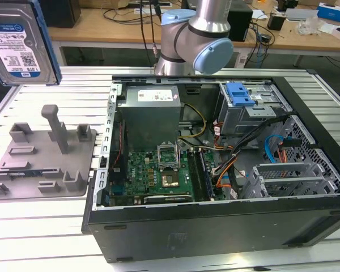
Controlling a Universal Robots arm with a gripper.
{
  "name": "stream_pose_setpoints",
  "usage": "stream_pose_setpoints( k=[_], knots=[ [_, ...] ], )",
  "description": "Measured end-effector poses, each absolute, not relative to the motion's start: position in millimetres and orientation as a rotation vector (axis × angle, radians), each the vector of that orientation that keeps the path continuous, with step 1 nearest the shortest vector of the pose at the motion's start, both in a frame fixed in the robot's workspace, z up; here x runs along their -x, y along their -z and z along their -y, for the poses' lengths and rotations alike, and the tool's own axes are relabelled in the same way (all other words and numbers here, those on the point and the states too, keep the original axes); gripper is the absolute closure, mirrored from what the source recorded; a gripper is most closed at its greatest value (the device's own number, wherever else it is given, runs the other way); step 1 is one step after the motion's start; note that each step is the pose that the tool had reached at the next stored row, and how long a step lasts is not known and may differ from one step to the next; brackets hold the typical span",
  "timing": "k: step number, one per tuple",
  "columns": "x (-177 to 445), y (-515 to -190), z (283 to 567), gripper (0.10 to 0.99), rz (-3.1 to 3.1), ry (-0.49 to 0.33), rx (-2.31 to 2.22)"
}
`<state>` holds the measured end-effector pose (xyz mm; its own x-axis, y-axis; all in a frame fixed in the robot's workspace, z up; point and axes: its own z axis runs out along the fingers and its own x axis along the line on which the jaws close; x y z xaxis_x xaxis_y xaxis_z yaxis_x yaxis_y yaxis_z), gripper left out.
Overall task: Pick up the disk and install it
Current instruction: 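Pick up the disk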
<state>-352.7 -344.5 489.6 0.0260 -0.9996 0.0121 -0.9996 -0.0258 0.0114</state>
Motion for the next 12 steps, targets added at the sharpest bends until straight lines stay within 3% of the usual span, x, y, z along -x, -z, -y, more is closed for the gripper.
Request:
stream_pose_setpoints(
  k=[12],
  knots=[
    [297,-490,375,0.722,2.179,0.003,-2.237]
  ],
)
